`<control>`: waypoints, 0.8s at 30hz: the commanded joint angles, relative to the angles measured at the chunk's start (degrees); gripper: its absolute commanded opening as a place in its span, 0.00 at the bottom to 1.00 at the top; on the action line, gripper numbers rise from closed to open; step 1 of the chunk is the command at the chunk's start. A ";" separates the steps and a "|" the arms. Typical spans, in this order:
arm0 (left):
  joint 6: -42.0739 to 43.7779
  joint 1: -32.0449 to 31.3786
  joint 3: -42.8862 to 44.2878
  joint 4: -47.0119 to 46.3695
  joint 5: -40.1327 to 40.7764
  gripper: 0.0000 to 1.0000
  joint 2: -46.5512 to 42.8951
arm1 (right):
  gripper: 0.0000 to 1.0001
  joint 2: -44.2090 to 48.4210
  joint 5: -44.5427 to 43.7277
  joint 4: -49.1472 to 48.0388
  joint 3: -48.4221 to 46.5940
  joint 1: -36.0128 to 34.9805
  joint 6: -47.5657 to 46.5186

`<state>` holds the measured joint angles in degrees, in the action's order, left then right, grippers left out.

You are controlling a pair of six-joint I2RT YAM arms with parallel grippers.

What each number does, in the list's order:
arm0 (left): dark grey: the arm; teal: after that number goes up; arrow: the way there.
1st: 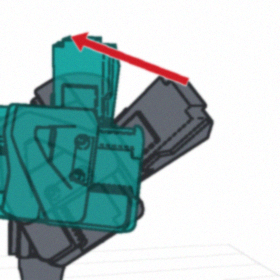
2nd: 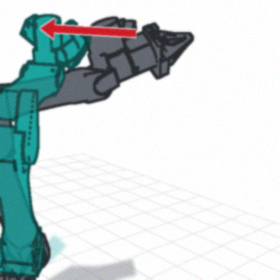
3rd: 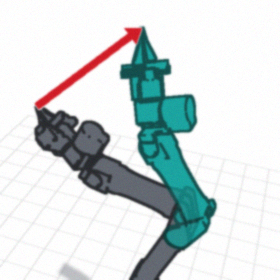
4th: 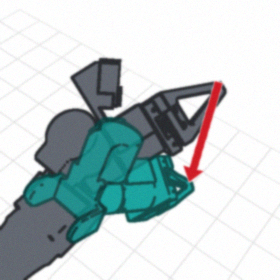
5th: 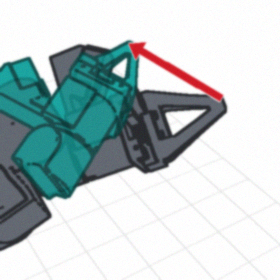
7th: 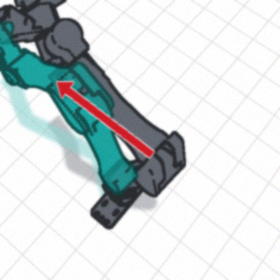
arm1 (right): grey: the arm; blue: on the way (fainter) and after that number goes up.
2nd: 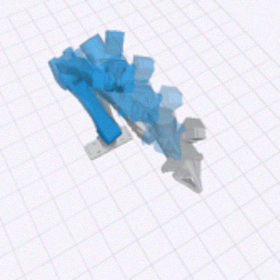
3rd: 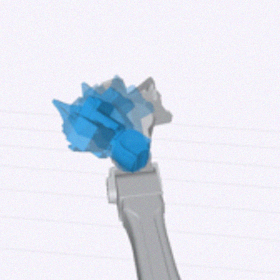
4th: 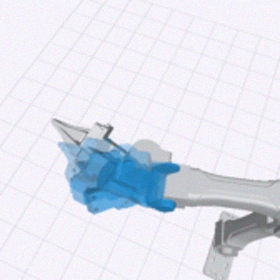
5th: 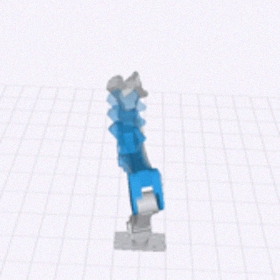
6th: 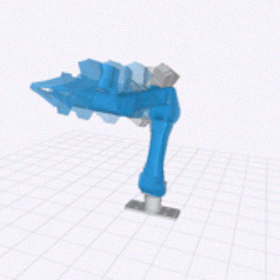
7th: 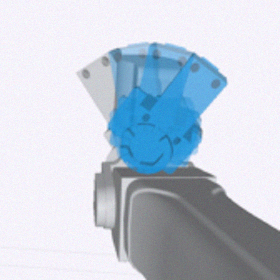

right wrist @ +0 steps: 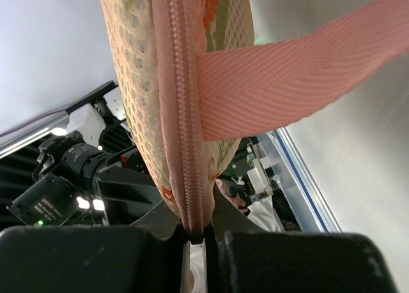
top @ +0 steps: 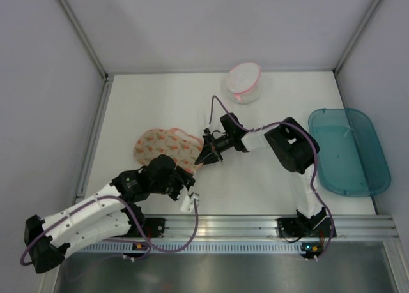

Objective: Place the bra in the laundry bag and zip it closed
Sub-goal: Zip the laundry bag at the center of the board.

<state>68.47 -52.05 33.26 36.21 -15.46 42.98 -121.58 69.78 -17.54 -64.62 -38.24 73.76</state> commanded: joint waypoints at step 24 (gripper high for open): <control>32.43 -0.15 -8.91 -21.78 3.95 0.54 4.57 | 0.00 0.73 0.71 -3.91 -0.07 -0.79 4.64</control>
<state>98.17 -52.07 25.87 20.01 -12.27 48.75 -121.58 69.80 -18.90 -64.58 -38.24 77.60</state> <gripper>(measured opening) 0.546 0.044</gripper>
